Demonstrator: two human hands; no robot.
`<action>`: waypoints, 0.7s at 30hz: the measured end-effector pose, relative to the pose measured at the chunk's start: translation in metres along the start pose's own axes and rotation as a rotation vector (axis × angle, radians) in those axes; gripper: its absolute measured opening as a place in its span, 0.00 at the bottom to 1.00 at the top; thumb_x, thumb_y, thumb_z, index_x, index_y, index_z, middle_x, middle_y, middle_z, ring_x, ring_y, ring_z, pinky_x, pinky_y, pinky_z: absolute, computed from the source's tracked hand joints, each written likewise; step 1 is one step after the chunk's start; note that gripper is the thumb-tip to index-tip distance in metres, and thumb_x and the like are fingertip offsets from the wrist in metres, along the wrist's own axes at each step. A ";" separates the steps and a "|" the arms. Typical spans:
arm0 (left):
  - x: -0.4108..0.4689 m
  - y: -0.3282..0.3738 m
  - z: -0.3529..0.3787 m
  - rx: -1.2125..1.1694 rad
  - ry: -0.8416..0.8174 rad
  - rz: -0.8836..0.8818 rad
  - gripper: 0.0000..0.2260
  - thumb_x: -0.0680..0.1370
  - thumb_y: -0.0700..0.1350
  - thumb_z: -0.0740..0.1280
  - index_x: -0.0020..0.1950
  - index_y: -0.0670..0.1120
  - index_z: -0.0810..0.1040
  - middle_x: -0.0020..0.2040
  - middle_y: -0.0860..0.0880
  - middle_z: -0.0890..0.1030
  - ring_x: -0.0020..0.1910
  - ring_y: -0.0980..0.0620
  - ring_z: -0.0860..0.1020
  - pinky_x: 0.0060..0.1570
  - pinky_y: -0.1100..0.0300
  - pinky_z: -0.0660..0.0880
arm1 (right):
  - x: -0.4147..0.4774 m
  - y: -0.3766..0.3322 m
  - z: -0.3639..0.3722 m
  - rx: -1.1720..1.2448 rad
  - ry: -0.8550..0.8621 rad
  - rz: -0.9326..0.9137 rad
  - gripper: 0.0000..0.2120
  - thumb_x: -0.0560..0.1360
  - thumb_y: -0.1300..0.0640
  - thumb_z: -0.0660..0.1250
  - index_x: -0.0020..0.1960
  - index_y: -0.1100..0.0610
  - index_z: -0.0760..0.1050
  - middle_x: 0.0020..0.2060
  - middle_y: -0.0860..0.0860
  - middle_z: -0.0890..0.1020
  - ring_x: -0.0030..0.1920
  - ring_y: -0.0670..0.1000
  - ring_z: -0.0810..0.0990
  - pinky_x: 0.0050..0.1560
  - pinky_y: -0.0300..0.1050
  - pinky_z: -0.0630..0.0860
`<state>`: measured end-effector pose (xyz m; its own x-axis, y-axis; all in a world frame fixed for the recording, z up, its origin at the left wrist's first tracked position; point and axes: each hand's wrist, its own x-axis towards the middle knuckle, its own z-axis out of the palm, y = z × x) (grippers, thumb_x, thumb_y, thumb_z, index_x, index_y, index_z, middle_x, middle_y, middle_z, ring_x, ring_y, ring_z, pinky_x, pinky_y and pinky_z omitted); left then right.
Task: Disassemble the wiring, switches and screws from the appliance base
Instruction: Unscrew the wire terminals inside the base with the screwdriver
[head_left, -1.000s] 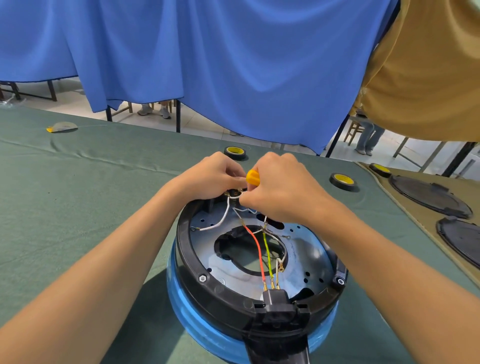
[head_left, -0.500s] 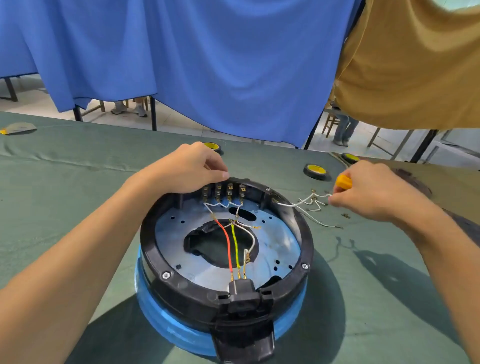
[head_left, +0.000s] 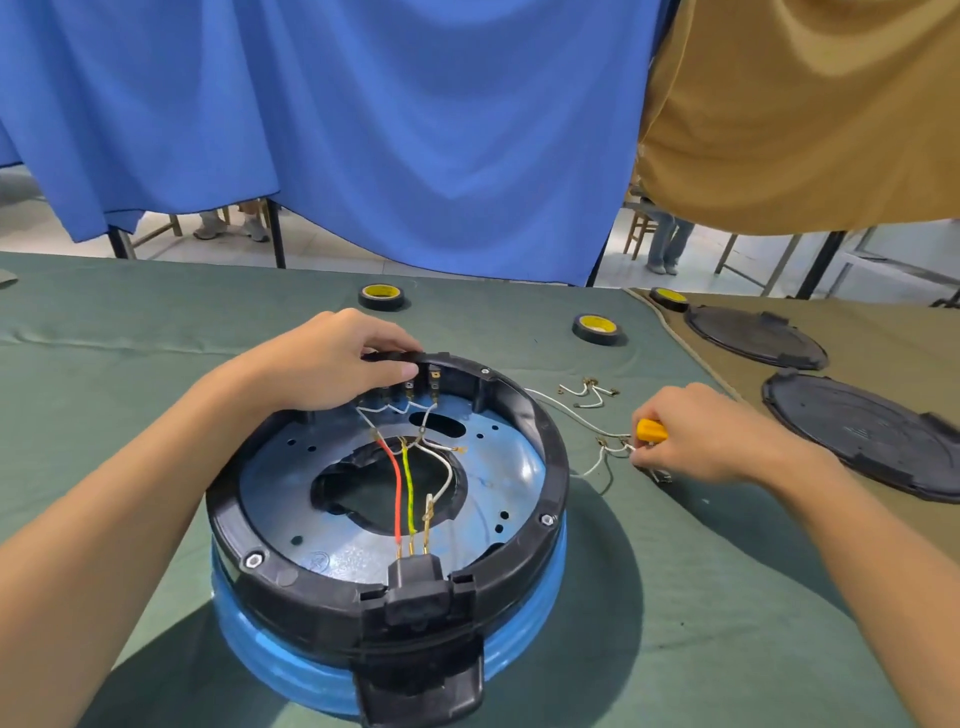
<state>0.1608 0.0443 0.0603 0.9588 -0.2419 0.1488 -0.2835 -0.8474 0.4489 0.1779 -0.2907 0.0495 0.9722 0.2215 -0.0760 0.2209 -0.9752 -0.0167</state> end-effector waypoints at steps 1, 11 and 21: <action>0.000 0.000 0.000 -0.007 -0.001 -0.004 0.12 0.79 0.51 0.66 0.62 0.56 0.79 0.56 0.57 0.82 0.57 0.54 0.78 0.62 0.55 0.72 | 0.000 0.001 0.000 0.004 -0.013 -0.013 0.11 0.73 0.50 0.70 0.44 0.59 0.79 0.40 0.57 0.82 0.46 0.55 0.76 0.47 0.53 0.76; 0.002 -0.003 -0.001 -0.046 -0.005 -0.008 0.10 0.78 0.51 0.67 0.59 0.58 0.80 0.55 0.59 0.82 0.56 0.56 0.78 0.62 0.55 0.72 | -0.004 -0.012 -0.030 0.208 0.259 -0.043 0.19 0.76 0.45 0.67 0.41 0.60 0.82 0.33 0.59 0.81 0.35 0.54 0.77 0.37 0.47 0.75; 0.002 0.000 -0.001 -0.039 0.001 -0.032 0.10 0.80 0.52 0.65 0.59 0.57 0.81 0.53 0.60 0.83 0.54 0.59 0.79 0.61 0.58 0.72 | -0.007 -0.075 -0.057 1.480 0.754 -0.215 0.29 0.80 0.41 0.57 0.34 0.60 0.82 0.27 0.56 0.78 0.28 0.52 0.75 0.29 0.42 0.72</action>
<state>0.1623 0.0442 0.0615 0.9673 -0.2147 0.1352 -0.2536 -0.8356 0.4873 0.1585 -0.2188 0.1081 0.8504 -0.1348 0.5085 0.5141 0.0081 -0.8577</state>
